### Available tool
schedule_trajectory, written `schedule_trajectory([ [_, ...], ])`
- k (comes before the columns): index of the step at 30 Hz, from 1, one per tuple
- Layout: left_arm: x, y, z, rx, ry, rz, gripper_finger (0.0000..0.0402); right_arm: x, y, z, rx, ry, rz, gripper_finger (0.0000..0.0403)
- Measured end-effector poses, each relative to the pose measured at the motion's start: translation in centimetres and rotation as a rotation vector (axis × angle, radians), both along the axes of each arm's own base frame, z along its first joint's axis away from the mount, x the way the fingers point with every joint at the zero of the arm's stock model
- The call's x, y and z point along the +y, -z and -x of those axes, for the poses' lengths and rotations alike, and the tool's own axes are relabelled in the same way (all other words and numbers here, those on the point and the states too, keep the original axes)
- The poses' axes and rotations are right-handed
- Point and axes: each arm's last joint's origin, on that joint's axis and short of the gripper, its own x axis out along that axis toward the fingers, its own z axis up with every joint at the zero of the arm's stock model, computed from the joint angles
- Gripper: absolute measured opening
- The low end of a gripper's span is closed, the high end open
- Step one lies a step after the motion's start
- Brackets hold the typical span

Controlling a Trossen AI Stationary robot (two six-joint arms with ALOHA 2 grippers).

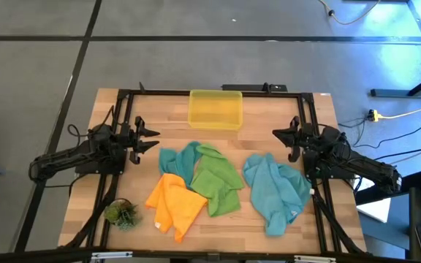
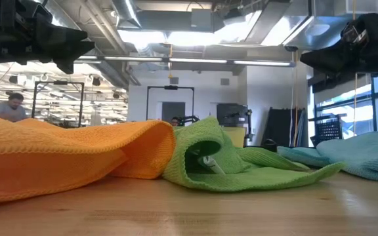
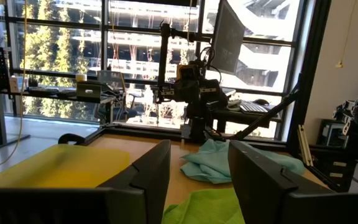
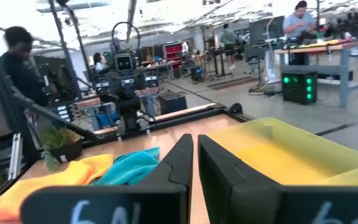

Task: Fold microfiber towels
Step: Fold the green microfiber cloth

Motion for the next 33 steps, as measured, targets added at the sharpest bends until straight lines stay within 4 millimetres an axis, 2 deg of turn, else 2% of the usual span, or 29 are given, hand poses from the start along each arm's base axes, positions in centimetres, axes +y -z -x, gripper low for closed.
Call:
schedule_trajectory([
  [4,0.0,0.0,0.0,0.001,0.0,0.0,0.0153,-0.1,-0.5,0.1,-0.054,0.034,0.006,0.0028],
  [7,0.0,0.0,0.0,0.001,0.0,0.0,0.0153,0.1,-1.4,0.3,-0.115,-0.004,0.034,0.0028],
  [13,0.0,0.0,0.0,0.0,0.0,0.0,0.0153,1.6,-8.1,2.5,-0.255,-0.168,0.144,0.0028],
  [17,0.0,0.0,0.0,0.0,0.0,0.0,0.0153,2.2,-10.5,3.7,-0.22,-0.19,0.13,0.0028],
  [21,0.0,0.0,0.0,0.0,0.0,0.0,0.0153,2.3,-10.4,3.5,-0.117,-0.202,0.099,0.0028],
  [25,0.0,0.0,0.0,0.0,0.0,0.0,0.0153,2.0,-10.5,2.6,-0.087,-0.206,0.11,0.0028],
  [30,0.0,0.0,0.0,0.001,0.0,0.0,0.0153,1.4,-9.6,0.6,0.045,-0.22,0.114,0.0028],
  [33,0.0,0.0,0.0,0.0,0.0,0.0,0.0153,1.0,-8.4,-0.9,0.145,-0.187,0.125,0.0028],
])
